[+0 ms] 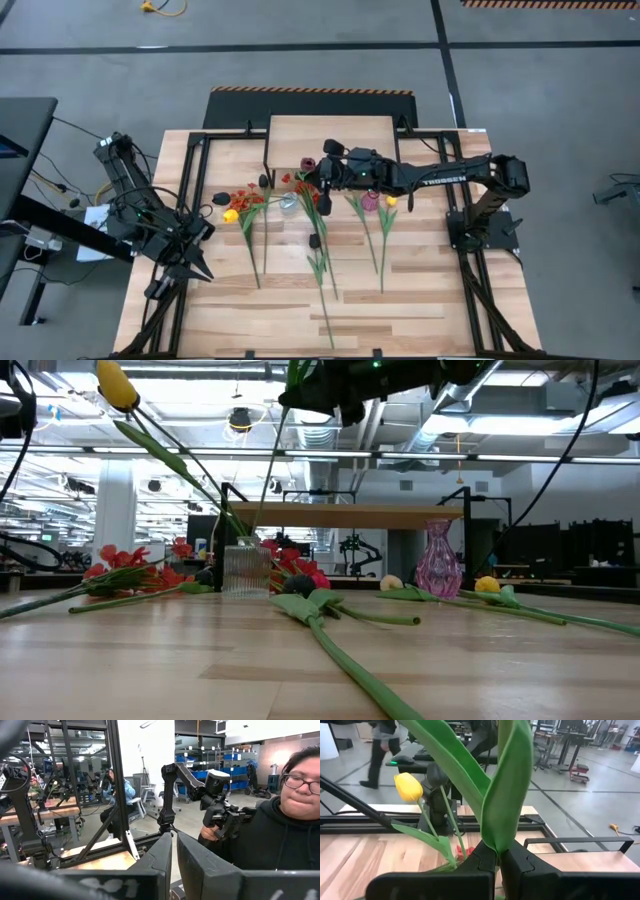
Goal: Pick and place flowers into a vace then onto a shelf
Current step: Put the dark red flower into the transparent vase
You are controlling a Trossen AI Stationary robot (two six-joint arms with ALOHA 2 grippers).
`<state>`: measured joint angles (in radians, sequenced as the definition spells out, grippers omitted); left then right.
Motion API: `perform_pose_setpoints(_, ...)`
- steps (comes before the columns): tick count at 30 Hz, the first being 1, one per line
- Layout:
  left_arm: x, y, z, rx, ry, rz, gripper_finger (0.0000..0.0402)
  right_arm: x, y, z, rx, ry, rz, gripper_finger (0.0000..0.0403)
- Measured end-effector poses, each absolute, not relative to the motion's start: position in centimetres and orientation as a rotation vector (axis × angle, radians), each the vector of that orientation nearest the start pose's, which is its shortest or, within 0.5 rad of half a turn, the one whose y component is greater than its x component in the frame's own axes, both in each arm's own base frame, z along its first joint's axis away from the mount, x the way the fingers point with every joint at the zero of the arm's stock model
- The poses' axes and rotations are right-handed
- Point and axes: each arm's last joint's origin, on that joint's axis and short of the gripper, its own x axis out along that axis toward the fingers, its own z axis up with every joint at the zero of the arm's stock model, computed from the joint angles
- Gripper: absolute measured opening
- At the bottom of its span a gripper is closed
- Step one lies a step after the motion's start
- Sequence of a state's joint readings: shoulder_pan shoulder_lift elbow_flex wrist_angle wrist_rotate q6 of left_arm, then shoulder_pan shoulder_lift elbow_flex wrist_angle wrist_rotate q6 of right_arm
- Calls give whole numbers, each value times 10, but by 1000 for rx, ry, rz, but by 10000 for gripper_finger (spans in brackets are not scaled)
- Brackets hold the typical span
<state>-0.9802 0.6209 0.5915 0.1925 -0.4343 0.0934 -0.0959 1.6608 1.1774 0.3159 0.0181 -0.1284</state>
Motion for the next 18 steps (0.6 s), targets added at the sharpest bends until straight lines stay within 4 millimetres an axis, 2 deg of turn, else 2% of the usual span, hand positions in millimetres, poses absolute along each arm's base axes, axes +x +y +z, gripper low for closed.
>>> perform_pose_setpoints(18,91,-113,325,-16,-150,-538,16,382,-38,288,-104,190,-108,20)
